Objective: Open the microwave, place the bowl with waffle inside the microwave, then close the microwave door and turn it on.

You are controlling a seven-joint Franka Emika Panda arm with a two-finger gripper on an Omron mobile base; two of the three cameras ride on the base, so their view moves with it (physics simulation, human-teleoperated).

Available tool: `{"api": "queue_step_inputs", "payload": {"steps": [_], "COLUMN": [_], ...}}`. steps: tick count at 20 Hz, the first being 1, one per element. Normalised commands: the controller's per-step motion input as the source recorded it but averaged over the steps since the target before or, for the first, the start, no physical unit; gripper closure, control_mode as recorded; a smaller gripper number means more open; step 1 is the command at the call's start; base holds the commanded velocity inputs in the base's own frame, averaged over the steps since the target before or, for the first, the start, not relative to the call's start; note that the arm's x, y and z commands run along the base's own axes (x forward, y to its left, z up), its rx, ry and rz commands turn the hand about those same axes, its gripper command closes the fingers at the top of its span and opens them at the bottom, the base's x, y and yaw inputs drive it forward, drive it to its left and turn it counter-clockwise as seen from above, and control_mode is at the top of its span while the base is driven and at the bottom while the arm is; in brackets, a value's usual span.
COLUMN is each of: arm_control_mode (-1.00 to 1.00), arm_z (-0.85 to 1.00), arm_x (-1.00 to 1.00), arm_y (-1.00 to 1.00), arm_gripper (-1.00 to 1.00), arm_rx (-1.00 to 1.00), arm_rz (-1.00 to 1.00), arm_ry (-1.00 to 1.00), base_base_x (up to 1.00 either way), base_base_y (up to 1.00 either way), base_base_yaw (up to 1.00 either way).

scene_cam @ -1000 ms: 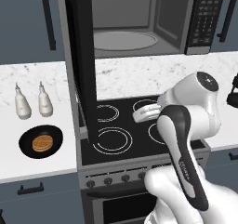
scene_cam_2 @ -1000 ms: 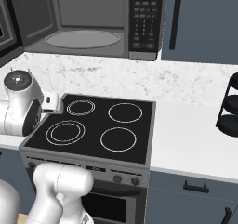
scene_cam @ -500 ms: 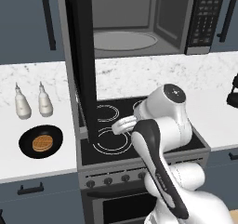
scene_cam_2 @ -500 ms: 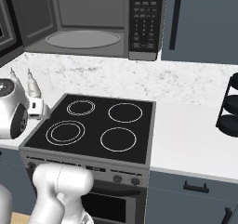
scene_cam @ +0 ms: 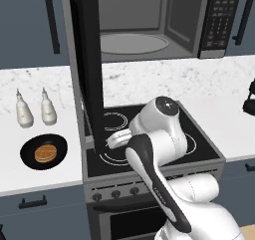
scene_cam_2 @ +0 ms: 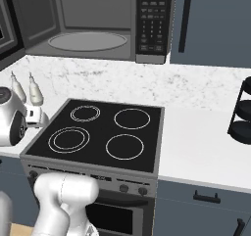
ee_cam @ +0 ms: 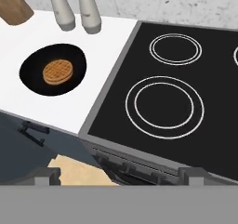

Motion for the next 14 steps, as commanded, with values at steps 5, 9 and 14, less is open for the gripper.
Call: {"api": "queue_step_inputs", "payload": {"steps": [5, 9, 14], "arm_control_mode": [-1.0, -1.0, -1.0], "arm_z": [-0.24, -0.26, -0.13], "arm_x": [0.42, 0.42, 0.27], "arm_y": [0.15, 0.24, 0.46], "arm_gripper": [-1.0, -1.0, -1.0], "arm_rx": [0.0, 0.01, 0.0], "arm_rz": [0.0, 0.02, 0.0], "arm_ry": [0.0, 0.0, 0.01], "base_base_x": [0.0, 0.0, 0.0], "base_base_y": [0.0, 0.0, 0.0], "base_base_yaw": [0.0, 0.0, 0.0]}}
